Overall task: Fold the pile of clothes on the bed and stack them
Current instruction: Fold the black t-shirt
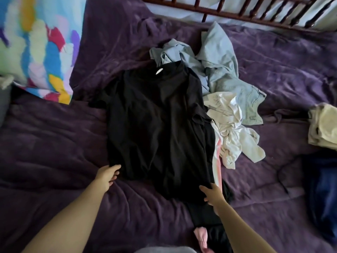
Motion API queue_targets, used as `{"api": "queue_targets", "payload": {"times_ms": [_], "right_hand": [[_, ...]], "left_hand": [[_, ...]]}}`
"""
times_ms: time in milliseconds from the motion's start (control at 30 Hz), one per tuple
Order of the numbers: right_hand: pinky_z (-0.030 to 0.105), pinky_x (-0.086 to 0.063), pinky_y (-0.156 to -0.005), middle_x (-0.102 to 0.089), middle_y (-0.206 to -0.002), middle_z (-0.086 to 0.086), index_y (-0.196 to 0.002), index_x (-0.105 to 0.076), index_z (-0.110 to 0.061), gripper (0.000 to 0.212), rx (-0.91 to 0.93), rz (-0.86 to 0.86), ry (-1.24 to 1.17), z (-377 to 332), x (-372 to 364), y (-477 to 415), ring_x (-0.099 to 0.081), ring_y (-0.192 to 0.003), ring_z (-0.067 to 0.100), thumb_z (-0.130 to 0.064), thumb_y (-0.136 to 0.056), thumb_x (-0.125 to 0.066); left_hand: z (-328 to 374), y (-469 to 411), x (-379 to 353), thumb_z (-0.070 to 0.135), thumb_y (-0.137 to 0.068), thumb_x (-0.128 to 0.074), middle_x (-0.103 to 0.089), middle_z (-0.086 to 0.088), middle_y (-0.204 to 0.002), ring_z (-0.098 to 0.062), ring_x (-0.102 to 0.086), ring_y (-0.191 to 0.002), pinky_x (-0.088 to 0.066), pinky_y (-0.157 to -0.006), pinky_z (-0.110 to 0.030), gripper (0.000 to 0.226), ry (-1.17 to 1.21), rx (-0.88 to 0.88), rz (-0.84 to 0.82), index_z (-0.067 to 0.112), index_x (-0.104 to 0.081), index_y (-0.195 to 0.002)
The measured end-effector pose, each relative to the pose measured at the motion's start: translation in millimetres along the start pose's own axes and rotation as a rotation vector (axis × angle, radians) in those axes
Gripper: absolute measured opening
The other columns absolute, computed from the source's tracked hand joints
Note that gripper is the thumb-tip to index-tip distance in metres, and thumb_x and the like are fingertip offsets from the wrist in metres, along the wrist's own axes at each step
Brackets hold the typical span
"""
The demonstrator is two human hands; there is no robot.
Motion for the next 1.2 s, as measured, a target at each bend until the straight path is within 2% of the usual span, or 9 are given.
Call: {"api": "queue_targets", "payload": {"times_ms": [100,233,300,367,567,733,900,1067,1200], "right_hand": [[0.019,-0.025,-0.04,-0.041,-0.059,0.006,-0.084,-0.049,-0.007,0.023,-0.052,0.006,0.124,-2.1,5.0,5.9,-0.034,-0.043,0.016,-0.026,-0.093,-0.057],[0.015,-0.028,-0.03,-0.047,-0.036,-0.005,-0.068,-0.054,-0.006,0.022,0.034,0.002,0.033,-18.5,29.4,20.6,-0.04,-0.025,0.009,-0.009,-0.087,-0.063],[0.016,-0.041,-0.04,-0.058,-0.048,0.002,-0.07,-0.062,0.001,0.014,0.119,0.058,-0.085,-30.5,51.4,33.9,-0.052,-0.031,0.006,-0.003,-0.083,-0.066],[0.022,-0.048,-0.053,-0.063,-0.061,0.009,-0.073,-0.065,0.001,0.01,0.2,0.083,-0.259,-40.9,72.3,51.4,-0.059,-0.041,0.008,-0.003,-0.082,-0.065],[0.037,-0.056,-0.058,-0.067,-0.07,0.009,-0.085,-0.06,-0.007,0.008,0.327,0.02,-0.64,-54.1,108.5,108.8,-0.066,-0.057,0.022,-0.013,-0.09,-0.056],[0.028,-0.055,-0.045,-0.067,-0.056,0.01,-0.088,-0.061,-0.003,0.004,0.205,-0.001,-0.314,3.3,97.4,105.4,-0.064,-0.044,0.019,-0.005,-0.088,-0.057],[0.039,-0.05,-0.073,-0.062,-0.076,0.017,-0.105,-0.059,0.014,0.027,0.081,0.035,0.056,72.5,61.1,84.0,-0.059,-0.058,0.025,0.0,-0.083,-0.065],[0.034,-0.045,-0.077,-0.06,-0.09,0.017,-0.11,-0.059,0.012,0.032,0.146,0.069,0.219,74.8,51.3,80.2,-0.057,-0.083,0.027,-0.006,-0.084,-0.066],[0.032,-0.043,-0.085,-0.061,-0.112,0.019,-0.123,-0.054,0.006,0.043,0.128,0.022,0.574,88.6,53.6,78.4,-0.059,-0.101,0.029,-0.012,-0.085,-0.065]], "left_hand": [[5.8,8.2,7.1,0.016,-0.089,-0.057,-0.049,-0.001,-0.073,-0.012,-0.044,-0.066,-0.033,-0.064,-0.029,0.01,0.019,-0.116,-0.001,0.017,-0.056,-0.08],[22.4,39.7,32.5,0.007,-0.091,-0.049,-0.056,-0.002,-0.077,-0.019,-0.054,-0.081,-0.043,-0.072,-0.02,0.017,0.173,-0.312,-0.023,0.009,-0.061,-0.078],[29.3,56.0,47.4,0.007,-0.092,-0.044,-0.063,-0.005,-0.072,-0.017,-0.057,-0.077,-0.046,-0.071,-0.021,0.04,0.396,-0.297,-0.111,0.013,-0.07,-0.062],[34.2,68.5,63.8,0.016,-0.091,-0.045,-0.069,-0.004,-0.073,-0.02,-0.06,-0.078,-0.05,-0.071,-0.03,0.037,0.565,-0.23,-0.168,0.015,-0.073,-0.067],[35.0,108.7,101.8,0.02,-0.091,-0.042,-0.061,-0.007,-0.055,-0.024,-0.053,-0.068,-0.043,-0.061,-0.036,0.025,0.465,-0.256,-0.199,0.01,-0.054,-0.072],[-31.8,110.7,128.4,0.028,-0.089,-0.052,-0.061,-0.011,-0.083,-0.026,-0.056,-0.075,-0.047,-0.067,-0.036,0.021,0.312,-0.113,-0.186,0.01,-0.061,-0.085],[-115.3,79.5,148.8,0.043,-0.079,-0.068,-0.066,-0.012,-0.114,-0.031,-0.063,-0.099,-0.051,-0.084,-0.041,0.046,0.198,-0.006,-0.091,0.016,-0.063,-0.115],[-136.8,95.0,147.5,0.007,-0.088,-0.06,-0.062,-0.012,-0.088,-0.027,-0.058,-0.077,-0.047,-0.071,-0.036,0.031,0.075,-0.087,-0.062,0.006,-0.057,-0.119],[-158.8,100.4,158.0,-0.008,-0.089,-0.05,-0.061,-0.012,-0.091,-0.027,-0.057,-0.077,-0.045,-0.067,-0.035,0.036,0.067,-0.113,-0.1,0.006,-0.054,-0.122]]}}
Point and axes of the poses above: each hand's wrist, its own y-axis away from the middle knuckle, its own x-axis out of the back of the hand, z = x × y, the point moved 5 cm from there along -y, towards the middle knuckle
